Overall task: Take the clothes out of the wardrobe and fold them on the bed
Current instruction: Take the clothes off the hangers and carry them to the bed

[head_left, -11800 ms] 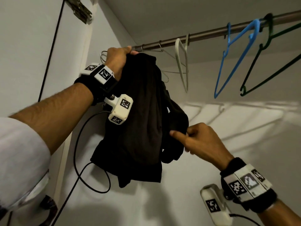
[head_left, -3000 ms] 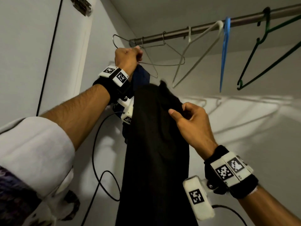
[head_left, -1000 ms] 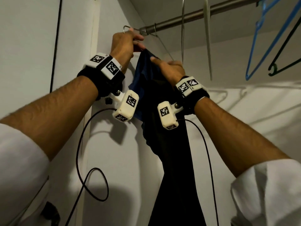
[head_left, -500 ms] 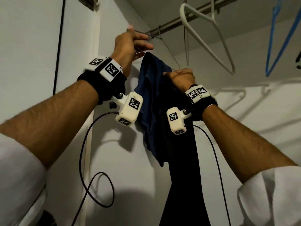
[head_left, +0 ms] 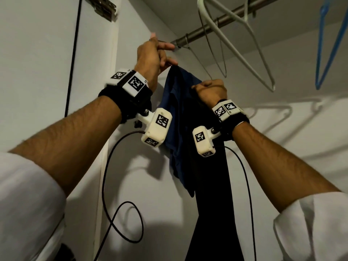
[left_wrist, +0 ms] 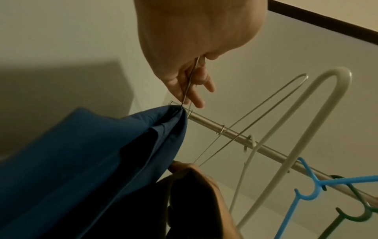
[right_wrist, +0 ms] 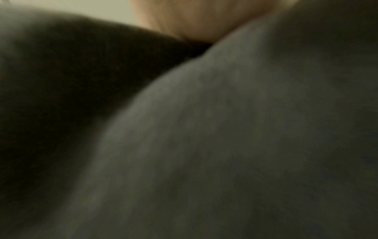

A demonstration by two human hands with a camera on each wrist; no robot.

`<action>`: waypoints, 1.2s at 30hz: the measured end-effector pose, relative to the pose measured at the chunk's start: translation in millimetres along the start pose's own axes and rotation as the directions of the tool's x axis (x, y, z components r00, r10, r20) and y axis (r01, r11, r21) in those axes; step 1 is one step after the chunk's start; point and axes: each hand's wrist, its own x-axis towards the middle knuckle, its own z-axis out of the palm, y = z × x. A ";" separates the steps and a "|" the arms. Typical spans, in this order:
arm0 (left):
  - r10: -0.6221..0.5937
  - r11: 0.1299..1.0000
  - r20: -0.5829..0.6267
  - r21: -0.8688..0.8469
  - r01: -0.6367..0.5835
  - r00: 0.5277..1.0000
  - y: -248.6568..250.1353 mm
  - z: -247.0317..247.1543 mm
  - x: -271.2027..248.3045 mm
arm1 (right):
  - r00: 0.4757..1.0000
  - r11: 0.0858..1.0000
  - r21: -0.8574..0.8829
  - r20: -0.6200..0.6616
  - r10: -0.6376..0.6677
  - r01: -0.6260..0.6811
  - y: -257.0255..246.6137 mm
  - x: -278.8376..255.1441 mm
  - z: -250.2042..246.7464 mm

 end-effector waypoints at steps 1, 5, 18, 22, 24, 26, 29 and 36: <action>0.004 1.000 -0.005 0.006 -0.004 1.000 -0.7 0.5 1.0 | 0.999 1.000 -0.008 -0.025 -0.021 0.021 -1.8 -1.1 0.2; 0.034 0.998 -0.040 0.063 -0.031 0.999 -1.6 4.7 1.9 | 0.993 0.994 -0.022 -0.057 -0.105 0.104 1.0 -16.2 -2.6; 0.023 0.999 -0.096 0.047 -0.019 0.995 2.3 4.9 1.3 | 0.884 0.888 -0.074 0.163 -0.439 0.455 24.3 -110.8 -39.7; 0.023 0.999 -0.094 0.042 -0.019 0.995 1.8 3.6 1.9 | 0.855 0.874 -0.049 0.237 -0.461 0.484 30.4 -136.9 -44.9; 0.023 0.999 -0.099 0.038 -0.019 0.995 2.8 4.4 2.0 | 0.850 0.878 -0.034 0.270 -0.452 0.478 33.5 -148.6 -48.4; 0.028 0.999 -0.105 0.045 -0.023 0.994 3.5 4.9 2.7 | 0.844 0.882 -0.028 0.306 -0.440 0.471 35.1 -160.9 -52.0; 0.041 0.997 -0.106 0.072 -0.033 0.994 3.3 3.8 3.3 | 0.818 0.880 -0.010 0.374 -0.437 0.475 35.9 -182.0 -57.0; 0.041 0.999 -0.102 0.039 -0.037 0.994 -2.7 2.3 7.6 | 0.888 0.942 -0.006 0.336 -0.315 0.336 23.0 -168.5 -57.4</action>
